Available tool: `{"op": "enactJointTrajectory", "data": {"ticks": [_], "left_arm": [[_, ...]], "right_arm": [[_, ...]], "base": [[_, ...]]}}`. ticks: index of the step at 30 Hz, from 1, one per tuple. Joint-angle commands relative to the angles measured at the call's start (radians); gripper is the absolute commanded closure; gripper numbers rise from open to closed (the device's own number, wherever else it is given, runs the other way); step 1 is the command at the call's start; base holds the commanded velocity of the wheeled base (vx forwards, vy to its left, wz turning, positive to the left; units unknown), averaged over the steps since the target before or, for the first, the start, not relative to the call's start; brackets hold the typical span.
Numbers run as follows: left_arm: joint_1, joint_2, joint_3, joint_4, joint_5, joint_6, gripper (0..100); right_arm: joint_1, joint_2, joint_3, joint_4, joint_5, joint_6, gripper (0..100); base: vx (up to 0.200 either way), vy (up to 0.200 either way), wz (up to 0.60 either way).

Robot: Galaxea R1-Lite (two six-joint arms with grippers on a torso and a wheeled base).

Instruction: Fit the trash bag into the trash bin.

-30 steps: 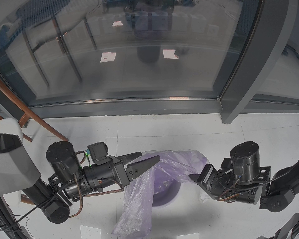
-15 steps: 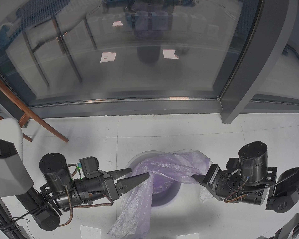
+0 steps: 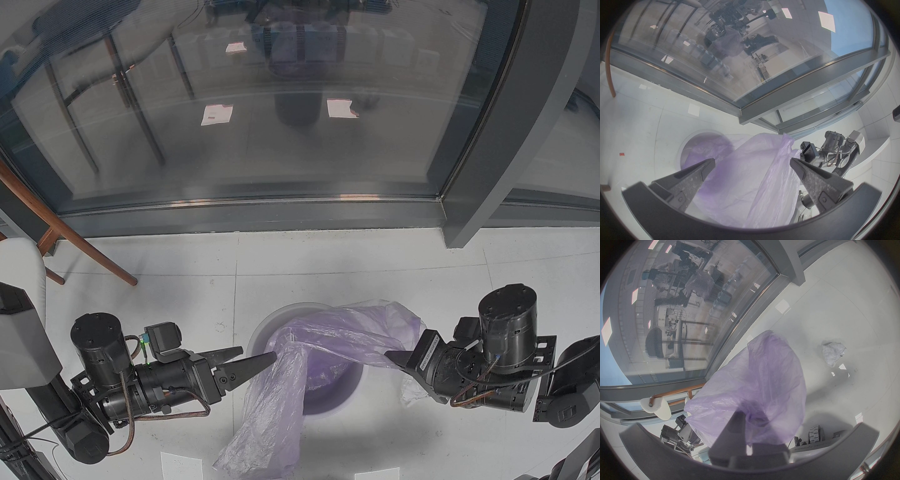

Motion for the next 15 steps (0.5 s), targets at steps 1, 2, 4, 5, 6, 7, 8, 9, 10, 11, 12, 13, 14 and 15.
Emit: {"op": "enactJointTrajectory", "data": {"ticks": [1, 2, 4, 5, 6, 7, 8, 9, 10, 11, 12, 13, 14, 15], "left_arm": [[-0.001, 0.005, 0.019, -0.015, -0.001, 0.001, 0], [-0.004, 0.008, 0.019, -0.015, -0.001, 0.001, 0], [-0.009, 0.021, 0.017, -0.016, -0.003, 0.001, 0], [-0.012, 0.030, 0.016, -0.016, -0.003, 0.002, 0], [-0.015, 0.038, 0.014, -0.016, -0.003, 0.001, 0], [-0.019, 0.050, 0.013, -0.016, -0.001, 0.002, 0], [-0.021, 0.053, 0.013, -0.016, 0.000, 0.002, 0], [-0.024, 0.081, 0.008, -0.018, 0.002, 0.008, 0], [-0.025, 0.105, 0.003, -0.018, 0.002, 0.008, 0], [-0.025, 0.114, 0.000, -0.018, 0.002, 0.008, 0], [-0.025, 0.114, 0.000, -0.018, 0.002, 0.008, 0], [-0.033, 0.124, -0.007, -0.018, 0.002, 0.007, 0], [-0.035, 0.124, -0.010, -0.018, 0.002, 0.005, 0], [-0.035, 0.124, -0.012, -0.018, 0.002, 0.005, 0]], "right_arm": [[0.001, 0.004, 0.003, 0.000, 0.000, 0.001, 100], [0.001, 0.004, 0.004, 0.000, 0.000, 0.001, 100], [-0.001, 0.004, 0.006, 0.000, 0.000, 0.001, 100], [-0.001, 0.004, 0.006, 0.000, 0.000, 0.001, 100], [-0.001, 0.004, 0.006, 0.000, 0.000, 0.001, 100], [0.001, 0.004, 0.006, 0.000, 0.000, 0.001, 100], [0.001, 0.004, 0.006, 0.000, 0.000, 0.002, 100], [0.002, 0.004, 0.004, 0.000, 0.000, 0.002, 100], [0.007, 0.004, 0.006, 0.000, 0.000, 0.004, 100], [0.013, 0.004, 0.006, 0.000, 0.000, 0.004, 100], [0.013, 0.004, 0.006, 0.000, 0.000, 0.004, 100], [0.019, 0.003, 0.006, 0.000, 0.000, 0.005, 100], [0.019, 0.003, 0.006, 0.000, 0.000, 0.005, 100], [0.019, 0.001, 0.007, 0.000, 0.000, 0.004, 100]], "base": [[0.000, 0.000, 0.00], [0.000, 0.000, 0.00], [0.000, 0.000, 0.00], [0.000, 0.000, 0.00], [0.000, 0.000, 0.00], [0.000, 0.000, 0.00], [0.000, 0.000, 0.00], [0.000, 0.000, 0.00], [0.000, 0.000, 0.00], [0.000, 0.000, 0.00], [0.000, 0.000, 0.00], [0.000, 0.000, 0.00], [0.000, 0.000, 0.00], [0.000, 0.000, 0.00]]}}
